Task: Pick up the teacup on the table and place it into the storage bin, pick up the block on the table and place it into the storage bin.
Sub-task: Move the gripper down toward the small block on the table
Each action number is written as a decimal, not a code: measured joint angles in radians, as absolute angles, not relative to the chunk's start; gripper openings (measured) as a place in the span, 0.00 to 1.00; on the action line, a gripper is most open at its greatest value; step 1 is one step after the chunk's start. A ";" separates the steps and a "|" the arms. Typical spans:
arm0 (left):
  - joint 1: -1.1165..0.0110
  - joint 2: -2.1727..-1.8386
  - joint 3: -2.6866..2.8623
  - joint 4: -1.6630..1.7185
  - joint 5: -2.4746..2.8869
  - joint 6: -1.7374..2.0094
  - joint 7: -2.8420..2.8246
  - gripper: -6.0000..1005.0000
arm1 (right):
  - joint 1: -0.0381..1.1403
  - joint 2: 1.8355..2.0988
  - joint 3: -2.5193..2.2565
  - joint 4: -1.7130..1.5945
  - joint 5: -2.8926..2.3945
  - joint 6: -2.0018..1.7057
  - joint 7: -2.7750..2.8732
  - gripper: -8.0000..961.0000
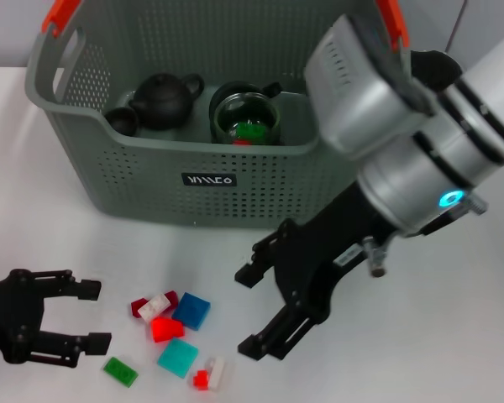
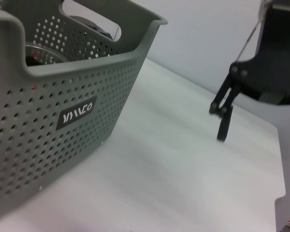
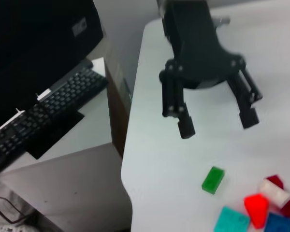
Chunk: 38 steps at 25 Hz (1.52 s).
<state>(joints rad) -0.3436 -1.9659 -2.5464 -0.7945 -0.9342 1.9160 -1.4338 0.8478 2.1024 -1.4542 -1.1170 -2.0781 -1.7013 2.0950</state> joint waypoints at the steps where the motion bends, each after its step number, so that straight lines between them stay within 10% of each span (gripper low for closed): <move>1: -0.347 -1.966 -2.546 -0.795 -0.934 1.916 -1.434 0.89 | 0.857 2.104 -1.484 -1.107 -2.078 -1.680 2.131 0.98; 38: -0.357 -1.947 -2.551 -0.795 -0.887 1.907 -1.427 0.89 | 1.001 2.125 -2.122 -0.962 -2.067 -1.173 2.483 0.98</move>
<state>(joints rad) -0.3573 -1.9473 -2.5506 -0.7946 -0.8865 1.9066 -1.4268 1.0011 2.1246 -2.1220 -0.9624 -2.0667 -1.1731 2.4828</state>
